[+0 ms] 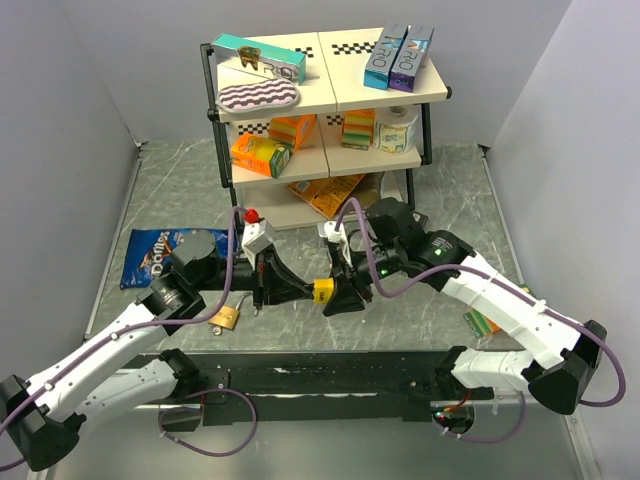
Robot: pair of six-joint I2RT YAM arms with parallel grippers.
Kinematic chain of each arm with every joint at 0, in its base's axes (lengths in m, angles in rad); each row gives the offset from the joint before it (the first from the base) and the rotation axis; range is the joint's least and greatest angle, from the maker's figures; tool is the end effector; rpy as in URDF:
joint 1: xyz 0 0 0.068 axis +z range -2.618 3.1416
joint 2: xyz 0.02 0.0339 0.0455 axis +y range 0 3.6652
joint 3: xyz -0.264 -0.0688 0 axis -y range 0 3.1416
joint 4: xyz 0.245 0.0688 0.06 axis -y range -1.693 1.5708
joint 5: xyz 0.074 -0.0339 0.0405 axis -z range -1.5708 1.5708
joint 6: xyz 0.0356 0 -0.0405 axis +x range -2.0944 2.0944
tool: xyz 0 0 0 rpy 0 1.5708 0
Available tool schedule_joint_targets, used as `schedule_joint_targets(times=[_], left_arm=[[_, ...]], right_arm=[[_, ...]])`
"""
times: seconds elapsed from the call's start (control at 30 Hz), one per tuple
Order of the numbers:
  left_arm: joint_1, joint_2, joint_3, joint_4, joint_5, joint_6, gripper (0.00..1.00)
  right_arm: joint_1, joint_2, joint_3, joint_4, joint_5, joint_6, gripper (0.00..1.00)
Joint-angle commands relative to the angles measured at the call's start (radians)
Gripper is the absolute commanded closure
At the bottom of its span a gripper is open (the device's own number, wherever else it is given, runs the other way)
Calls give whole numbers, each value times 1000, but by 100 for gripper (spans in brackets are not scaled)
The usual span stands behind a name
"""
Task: Lock with the key
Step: Lock the lock.
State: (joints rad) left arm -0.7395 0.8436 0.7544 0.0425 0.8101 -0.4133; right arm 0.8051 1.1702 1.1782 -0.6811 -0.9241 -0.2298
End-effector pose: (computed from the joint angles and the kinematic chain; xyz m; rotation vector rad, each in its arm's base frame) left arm 0.1247 -0.1486 0.3441 0.9627 1.5650 -1.4958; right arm 0.1432 0.1900 0.3591 -1.5371 1.6406 1.3427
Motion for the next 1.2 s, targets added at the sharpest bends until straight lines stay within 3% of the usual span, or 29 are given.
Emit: schedule_joint_targets(times=[0.0,0.3,0.47,0.6,0.67,0.7,0.73,0.77,0.83,1.0,1.17], left_arm=[[-69,38,-13,142,-14,13,99],[-109,84,-52,237,3,-9,99],[-100,54,-29,131,-22,44,99],[-26,8,-29,40,0,108,99],[15,-24,-33,7,26,120,99],[56,-35,-35,-10,40,140,99],[74,-43,-32,-30,67,160,99],[89,-57,-27,-94,80,181,99],[130,-69,-7,-157,110,261,99],[169,-84,52,-378,135,502,99],[169,-77,69,-406,164,542,99]], right_arm=[[46,26,60,261,-31,53,100],[72,68,84,347,-39,86,100],[75,62,81,292,-27,34,100],[49,19,46,236,-10,6,100],[31,6,28,212,-7,3,87],[16,-4,24,178,-4,-2,71],[8,-7,23,158,-2,-8,40],[-1,-12,21,144,2,-20,29],[-40,-26,8,109,7,-34,17],[-113,-47,6,31,-4,-95,15],[-116,-44,9,6,11,-122,23]])
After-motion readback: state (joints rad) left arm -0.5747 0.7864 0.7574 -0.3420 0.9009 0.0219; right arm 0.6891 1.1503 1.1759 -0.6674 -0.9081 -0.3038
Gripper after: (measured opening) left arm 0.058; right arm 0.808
